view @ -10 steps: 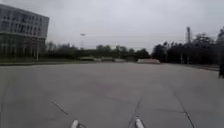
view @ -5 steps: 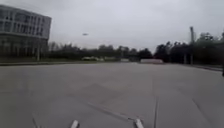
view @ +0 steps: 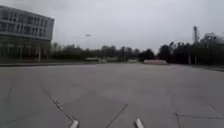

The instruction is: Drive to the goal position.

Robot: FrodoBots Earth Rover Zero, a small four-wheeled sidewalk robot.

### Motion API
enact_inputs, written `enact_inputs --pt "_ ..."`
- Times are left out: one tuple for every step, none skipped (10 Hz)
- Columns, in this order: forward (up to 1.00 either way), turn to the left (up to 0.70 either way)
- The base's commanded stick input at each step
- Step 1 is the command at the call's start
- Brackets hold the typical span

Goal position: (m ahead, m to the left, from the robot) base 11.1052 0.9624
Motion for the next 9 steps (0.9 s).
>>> enact_inputs --pt "1.00 0.00" --pt "1.00 0.00" --pt "1.00 0.00" --pt "1.00 -0.20" --pt "1.00 -0.40" --pt "1.00 -0.40" --pt "1.00 -0.40" --pt "1.00 -0.40" --pt "1.00 -0.40"
